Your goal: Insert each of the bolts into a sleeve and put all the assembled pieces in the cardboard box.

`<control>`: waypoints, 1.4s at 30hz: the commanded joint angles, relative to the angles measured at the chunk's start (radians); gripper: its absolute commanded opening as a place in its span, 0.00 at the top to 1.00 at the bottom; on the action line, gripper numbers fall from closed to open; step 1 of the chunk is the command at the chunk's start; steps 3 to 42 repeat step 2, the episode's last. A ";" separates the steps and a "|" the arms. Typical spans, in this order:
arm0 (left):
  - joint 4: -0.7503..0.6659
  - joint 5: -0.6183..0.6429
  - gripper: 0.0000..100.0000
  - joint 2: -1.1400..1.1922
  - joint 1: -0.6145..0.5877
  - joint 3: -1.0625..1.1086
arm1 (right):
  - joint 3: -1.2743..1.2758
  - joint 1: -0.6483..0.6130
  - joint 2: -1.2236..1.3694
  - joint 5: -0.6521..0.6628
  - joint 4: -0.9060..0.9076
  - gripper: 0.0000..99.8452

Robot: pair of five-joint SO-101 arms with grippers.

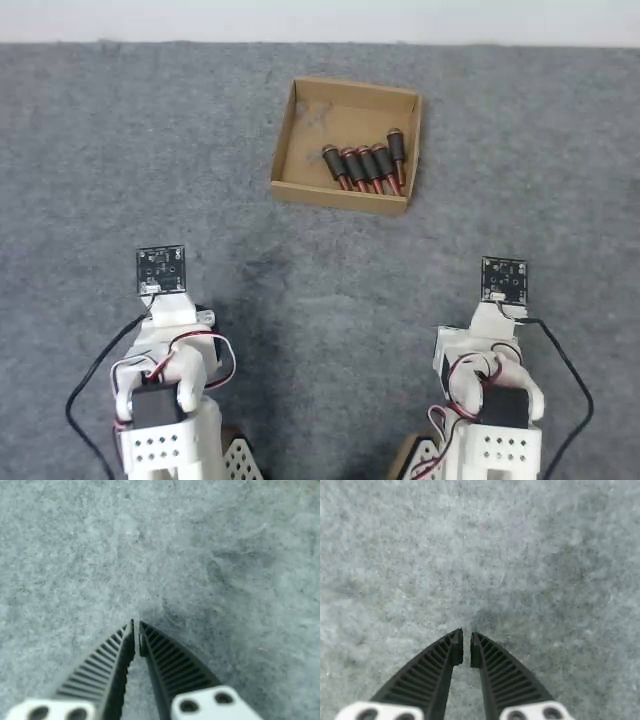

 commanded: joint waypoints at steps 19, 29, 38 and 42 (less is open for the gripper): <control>0.003 -0.006 0.99 -0.015 -0.003 -0.013 | 0.018 0.008 -0.016 -0.009 0.008 0.99; 0.003 -0.006 0.99 -0.015 -0.003 -0.013 | 0.018 0.008 -0.016 -0.009 0.008 0.99; 0.003 -0.006 0.99 -0.015 -0.003 -0.013 | 0.018 0.008 -0.016 -0.009 0.008 0.99; 0.003 -0.006 0.99 -0.015 -0.003 -0.013 | 0.018 0.008 -0.016 -0.009 0.008 0.99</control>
